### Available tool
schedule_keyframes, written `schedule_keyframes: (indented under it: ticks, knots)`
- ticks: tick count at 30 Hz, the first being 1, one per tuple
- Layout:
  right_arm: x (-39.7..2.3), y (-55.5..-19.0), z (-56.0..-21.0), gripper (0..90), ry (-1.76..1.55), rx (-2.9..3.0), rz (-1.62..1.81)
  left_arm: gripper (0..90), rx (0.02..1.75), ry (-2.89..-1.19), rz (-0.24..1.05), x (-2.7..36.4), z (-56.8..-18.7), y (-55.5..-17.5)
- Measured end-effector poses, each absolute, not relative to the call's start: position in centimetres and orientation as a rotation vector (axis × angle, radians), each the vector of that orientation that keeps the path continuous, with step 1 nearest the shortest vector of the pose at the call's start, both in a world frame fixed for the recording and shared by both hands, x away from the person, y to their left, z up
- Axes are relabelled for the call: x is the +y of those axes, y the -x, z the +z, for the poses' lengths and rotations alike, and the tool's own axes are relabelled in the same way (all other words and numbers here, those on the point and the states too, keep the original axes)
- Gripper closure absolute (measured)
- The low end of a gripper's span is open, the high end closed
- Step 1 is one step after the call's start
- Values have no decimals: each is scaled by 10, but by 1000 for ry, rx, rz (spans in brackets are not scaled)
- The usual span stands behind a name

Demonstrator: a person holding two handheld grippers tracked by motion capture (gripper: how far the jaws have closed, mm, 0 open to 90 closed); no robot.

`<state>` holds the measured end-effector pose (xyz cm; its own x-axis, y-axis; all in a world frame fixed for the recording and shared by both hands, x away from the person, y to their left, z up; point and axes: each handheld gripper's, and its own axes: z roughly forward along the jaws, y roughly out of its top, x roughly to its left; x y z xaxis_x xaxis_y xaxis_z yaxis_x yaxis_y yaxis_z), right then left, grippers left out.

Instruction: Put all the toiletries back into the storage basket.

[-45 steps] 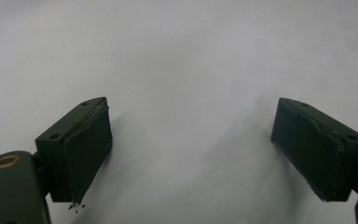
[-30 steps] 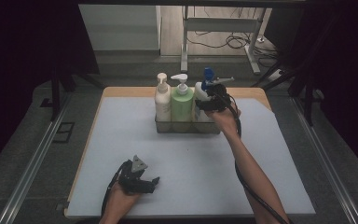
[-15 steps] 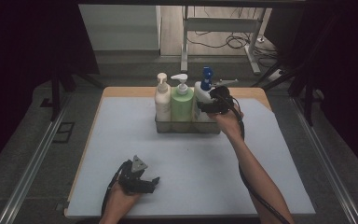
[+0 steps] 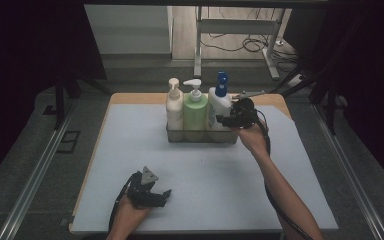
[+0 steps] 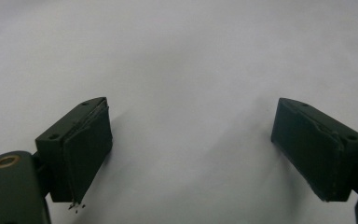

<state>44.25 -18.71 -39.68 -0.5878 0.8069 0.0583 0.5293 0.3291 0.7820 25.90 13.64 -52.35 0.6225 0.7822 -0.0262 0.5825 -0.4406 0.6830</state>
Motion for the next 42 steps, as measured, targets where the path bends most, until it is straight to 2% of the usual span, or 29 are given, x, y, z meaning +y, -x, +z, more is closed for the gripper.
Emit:
schedule_keyframes:
  ticks: [15,22,26,35,42]
  knots:
    - [-208,-422,-405,365,-1168,2287,1129,121,1066,-2178,387,136,-523,-259]
    - [-222,-426,-414,410,-1243,2278,1105,121,1066,-2177,387,136,-523,-259]
    - [-226,-431,-418,483,-1277,2260,1102,121,1066,-2178,387,136,-523,-259]
    - [-225,-448,-428,713,-1307,2242,1066,121,1066,-2177,387,136,-523,-259]
    - [-220,-465,-436,804,-1340,2232,1076,121,1065,-2180,388,136,-523,-259]
